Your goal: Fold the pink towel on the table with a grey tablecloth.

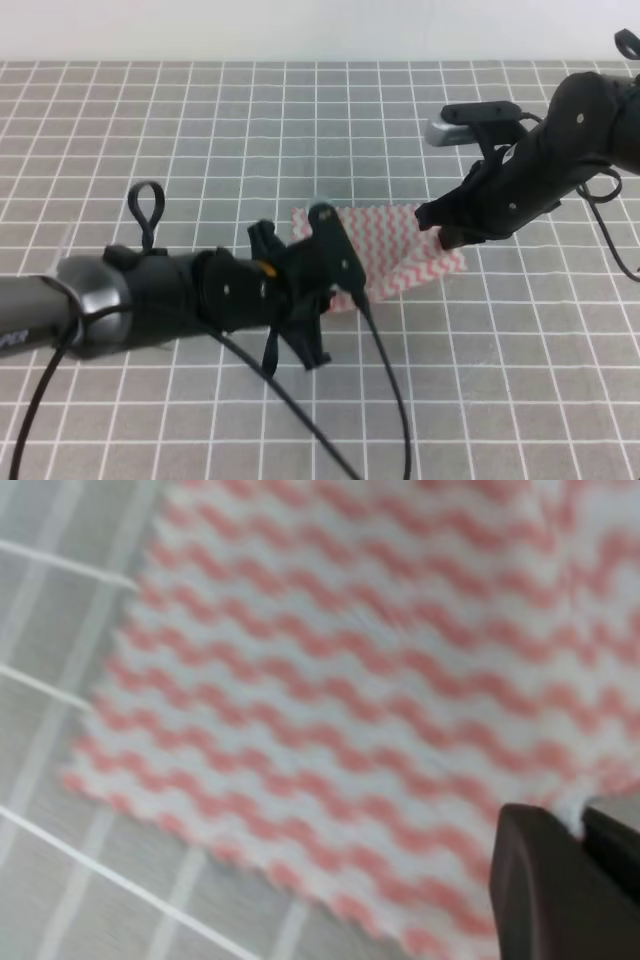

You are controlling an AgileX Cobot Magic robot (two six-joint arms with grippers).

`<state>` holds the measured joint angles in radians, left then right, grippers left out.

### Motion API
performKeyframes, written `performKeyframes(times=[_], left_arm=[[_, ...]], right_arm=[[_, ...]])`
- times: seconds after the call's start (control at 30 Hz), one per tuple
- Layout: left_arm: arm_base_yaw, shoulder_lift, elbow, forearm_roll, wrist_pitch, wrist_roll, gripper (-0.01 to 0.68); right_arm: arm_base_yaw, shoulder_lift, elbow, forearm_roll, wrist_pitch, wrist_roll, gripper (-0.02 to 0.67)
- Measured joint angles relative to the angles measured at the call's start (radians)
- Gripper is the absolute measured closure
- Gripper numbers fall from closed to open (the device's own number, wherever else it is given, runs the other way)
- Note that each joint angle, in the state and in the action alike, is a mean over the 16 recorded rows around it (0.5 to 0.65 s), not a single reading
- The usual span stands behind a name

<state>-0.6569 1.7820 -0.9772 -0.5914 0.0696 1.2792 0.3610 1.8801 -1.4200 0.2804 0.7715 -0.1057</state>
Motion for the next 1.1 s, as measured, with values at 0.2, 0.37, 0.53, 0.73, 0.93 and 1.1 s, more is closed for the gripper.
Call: performKeyframes(times=[0.2,0.37,0.53,0.73,0.93,1.1], left_arm=[[0.032,0.027,-0.080,-0.028,0.040,-0.001,0.675],[0.060,0.060,-0.157,-0.031,0.089,-0.001,0.675],[0.081,0.096,-0.227,-0.029,0.121,-0.001,0.675],[0.098,0.142,-0.299,-0.019,0.152,0.000,0.675],[0.113,0.183,-0.353,0.002,0.173,0.000,0.675],[0.125,0.208,-0.382,0.019,0.183,0.000,0.675]], right_arm=[[-0.014,0.001,0.000,0.000,-0.016,0.000,0.665],[-0.020,0.014,0.000,0.001,-0.034,0.000,0.665],[-0.021,0.037,0.000,0.002,-0.054,0.000,0.664],[-0.021,0.065,-0.006,0.002,-0.078,0.000,0.664],[-0.021,0.079,-0.024,0.000,-0.104,0.001,0.664],[-0.022,0.089,-0.045,-0.003,-0.119,0.002,0.664]])
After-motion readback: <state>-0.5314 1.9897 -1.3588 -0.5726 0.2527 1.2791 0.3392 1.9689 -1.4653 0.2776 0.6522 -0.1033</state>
